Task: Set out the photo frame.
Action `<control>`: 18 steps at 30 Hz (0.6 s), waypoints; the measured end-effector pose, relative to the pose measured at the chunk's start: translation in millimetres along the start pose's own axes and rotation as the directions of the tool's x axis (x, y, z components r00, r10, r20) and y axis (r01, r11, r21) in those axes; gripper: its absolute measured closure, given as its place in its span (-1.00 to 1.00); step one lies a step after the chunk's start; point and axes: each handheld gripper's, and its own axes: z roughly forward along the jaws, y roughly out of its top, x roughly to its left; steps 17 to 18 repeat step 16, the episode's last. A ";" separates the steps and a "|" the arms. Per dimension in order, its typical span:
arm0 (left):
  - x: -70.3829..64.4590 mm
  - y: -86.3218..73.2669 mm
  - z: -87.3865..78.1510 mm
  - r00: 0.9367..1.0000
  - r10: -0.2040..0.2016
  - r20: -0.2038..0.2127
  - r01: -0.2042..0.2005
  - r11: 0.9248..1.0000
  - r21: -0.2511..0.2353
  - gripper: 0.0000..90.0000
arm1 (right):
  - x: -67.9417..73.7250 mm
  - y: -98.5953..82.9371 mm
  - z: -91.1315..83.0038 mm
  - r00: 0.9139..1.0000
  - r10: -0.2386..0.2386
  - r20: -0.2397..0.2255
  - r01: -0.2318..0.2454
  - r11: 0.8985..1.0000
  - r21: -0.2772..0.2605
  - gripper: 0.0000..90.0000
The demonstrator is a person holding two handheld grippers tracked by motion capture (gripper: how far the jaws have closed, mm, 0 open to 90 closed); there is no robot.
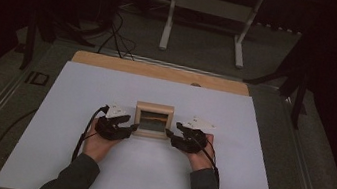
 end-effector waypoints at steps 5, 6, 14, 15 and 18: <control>2.0 1.4 -6.4 1.000 -0.010 -0.008 0.010 1.000 -0.005 0.11 | -5.7 1.4 -7.2 1.000 0.019 0.006 -0.019 1.000 -0.014 0.04; 2.4 1.6 -7.8 1.000 -0.015 -0.009 0.015 1.000 -0.009 0.11 | -7.3 1.5 -8.7 1.000 0.021 0.008 -0.021 1.000 -0.018 0.04; 13.3 -1.7 -19.1 0.998 -0.027 -0.060 0.027 1.000 -0.002 0.10 | -18.1 1.7 -18.3 0.999 0.048 0.023 -0.048 0.998 -0.027 0.03; 15.3 -3.0 -20.1 0.997 -0.026 -0.072 0.027 1.000 0.001 0.10 | -19.2 1.7 -19.0 0.998 0.051 0.025 -0.051 0.998 -0.026 0.03; 17.5 -4.3 -21.0 0.996 -0.030 -0.082 0.031 1.000 0.006 0.10 | -20.5 1.8 -19.8 0.998 0.053 0.026 -0.053 0.998 -0.023 0.03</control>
